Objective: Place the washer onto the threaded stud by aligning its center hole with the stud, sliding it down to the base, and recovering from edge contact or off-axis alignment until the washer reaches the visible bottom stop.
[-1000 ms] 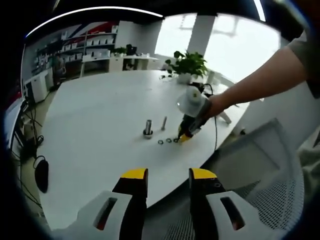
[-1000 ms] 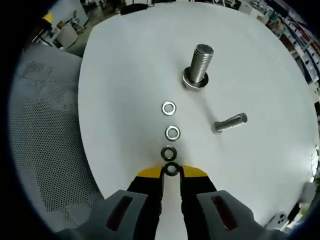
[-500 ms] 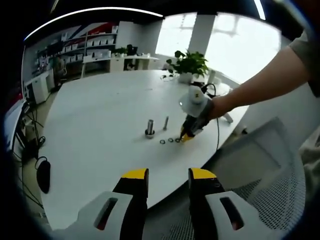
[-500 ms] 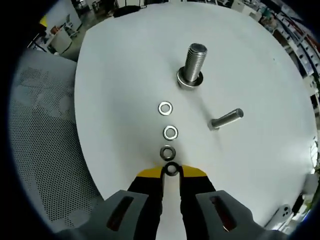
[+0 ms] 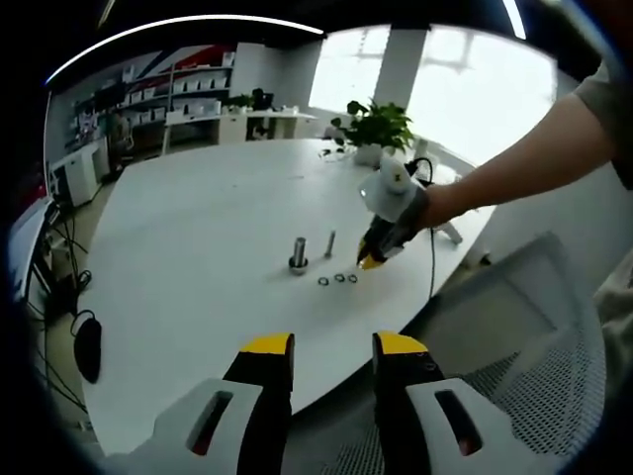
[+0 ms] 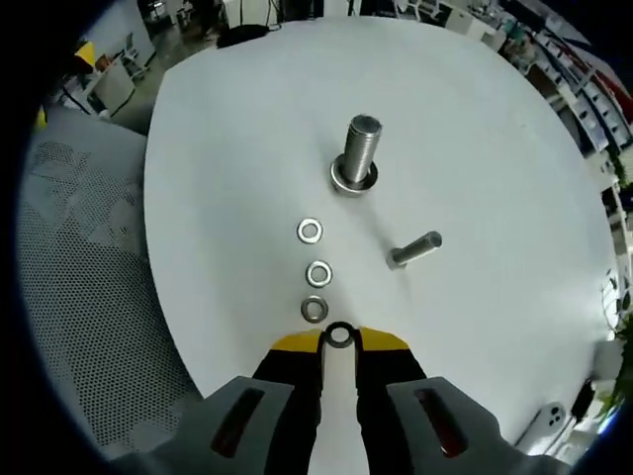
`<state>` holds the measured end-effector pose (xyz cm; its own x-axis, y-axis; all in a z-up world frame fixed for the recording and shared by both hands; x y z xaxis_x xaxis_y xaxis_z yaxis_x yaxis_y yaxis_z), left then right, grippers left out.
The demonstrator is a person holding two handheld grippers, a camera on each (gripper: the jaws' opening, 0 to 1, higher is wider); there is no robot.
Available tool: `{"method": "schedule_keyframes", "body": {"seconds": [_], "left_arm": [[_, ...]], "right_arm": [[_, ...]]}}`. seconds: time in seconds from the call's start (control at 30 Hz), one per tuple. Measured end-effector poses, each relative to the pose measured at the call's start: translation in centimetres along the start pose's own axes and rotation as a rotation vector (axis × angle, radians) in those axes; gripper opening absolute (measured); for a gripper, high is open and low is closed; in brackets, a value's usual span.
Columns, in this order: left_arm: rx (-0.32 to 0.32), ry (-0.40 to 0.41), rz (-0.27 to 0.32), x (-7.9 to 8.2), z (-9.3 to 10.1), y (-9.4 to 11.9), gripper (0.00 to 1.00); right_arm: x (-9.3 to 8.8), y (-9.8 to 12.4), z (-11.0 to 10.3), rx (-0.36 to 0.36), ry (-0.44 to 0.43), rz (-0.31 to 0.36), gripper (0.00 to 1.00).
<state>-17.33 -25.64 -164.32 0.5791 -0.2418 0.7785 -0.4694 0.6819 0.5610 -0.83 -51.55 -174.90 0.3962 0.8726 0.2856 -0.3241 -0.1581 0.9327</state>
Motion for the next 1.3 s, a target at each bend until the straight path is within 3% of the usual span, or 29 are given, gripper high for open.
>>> {"method": "schedule_keyframes", "body": {"seconds": [0.33, 0.93, 1.3], "left_arm": [[0.008, -0.002, 0.004, 0.0, -0.1, 0.1, 0.29], [0.016, 0.002, 0.0, 0.0, -0.2, 0.1, 0.29], [0.02, 0.004, -0.006, -0.1, -0.3, 0.0, 0.29]], "right_arm": [[1.9, 1.7, 2.5, -0.019, -0.051, 0.035, 0.13], [4.6, 1.8, 3.5, -0.054, -0.009, 0.103, 0.13], [4.7, 0.7, 3.5, -0.035, 0.025, 0.064, 0.13]]}}
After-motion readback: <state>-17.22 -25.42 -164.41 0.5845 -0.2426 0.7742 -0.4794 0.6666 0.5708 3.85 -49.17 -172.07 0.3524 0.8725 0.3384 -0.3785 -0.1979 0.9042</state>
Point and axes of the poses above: the point that each gripper's makers call its tool centre point, and the gripper's own axes: y roughly backward along the fingers, z roughly to its right, x roughly out of its top, the point moved 8 cm from there along y, roughly backward along the fingers, and after that the axes turned 8 degrees about -x, right-handed, at the moved point
